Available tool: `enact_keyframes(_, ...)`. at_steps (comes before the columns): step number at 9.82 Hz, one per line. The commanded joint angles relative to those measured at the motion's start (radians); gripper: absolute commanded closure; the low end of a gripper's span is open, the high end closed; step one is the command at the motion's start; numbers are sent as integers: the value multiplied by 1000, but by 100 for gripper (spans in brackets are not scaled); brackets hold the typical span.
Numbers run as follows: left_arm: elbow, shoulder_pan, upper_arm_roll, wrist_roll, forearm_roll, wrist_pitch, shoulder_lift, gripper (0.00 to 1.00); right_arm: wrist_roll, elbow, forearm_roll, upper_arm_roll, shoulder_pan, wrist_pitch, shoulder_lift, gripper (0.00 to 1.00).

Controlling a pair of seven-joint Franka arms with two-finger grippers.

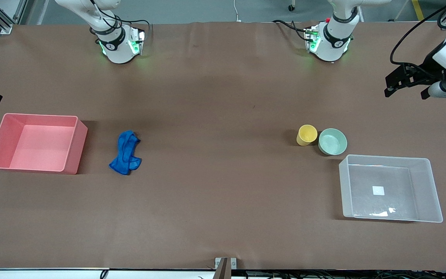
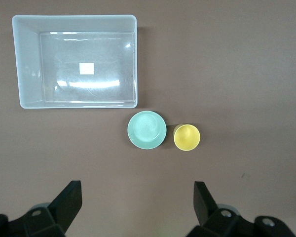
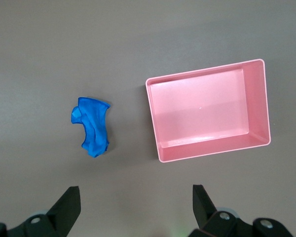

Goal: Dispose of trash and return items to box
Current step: 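Reach the right gripper to the blue cloth while the left gripper reaches the bowl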

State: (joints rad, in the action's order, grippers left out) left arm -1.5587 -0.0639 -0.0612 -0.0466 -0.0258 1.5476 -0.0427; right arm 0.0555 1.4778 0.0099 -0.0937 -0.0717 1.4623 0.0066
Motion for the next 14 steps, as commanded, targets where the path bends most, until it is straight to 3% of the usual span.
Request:
enact_keyframes(1,-35,13,-9,-1,-13,2,-3,0,-11,-7,18,5,-10,-13,-4,0)
enact_keyframes(5,-40,16,-5,5,-10,3,-2,3,-11,-1,18,8,41,-48,-4,0)
enact_keyframes(7,-53,18,-2,11,-6,22,4,2,4,39,18,102,43,-1,15,0)
enact_keyframes(10,-263,36,1,11,-14,177,-23,2,33,335,18,172,52,362,64,0)
enact_keyframes(12,-396,36,3,23,-16,306,-23,2,72,436,18,201,55,566,174,0)
enact_keyframes(14,-568,35,4,30,-16,527,-16,2,185,546,15,203,82,814,290,0)
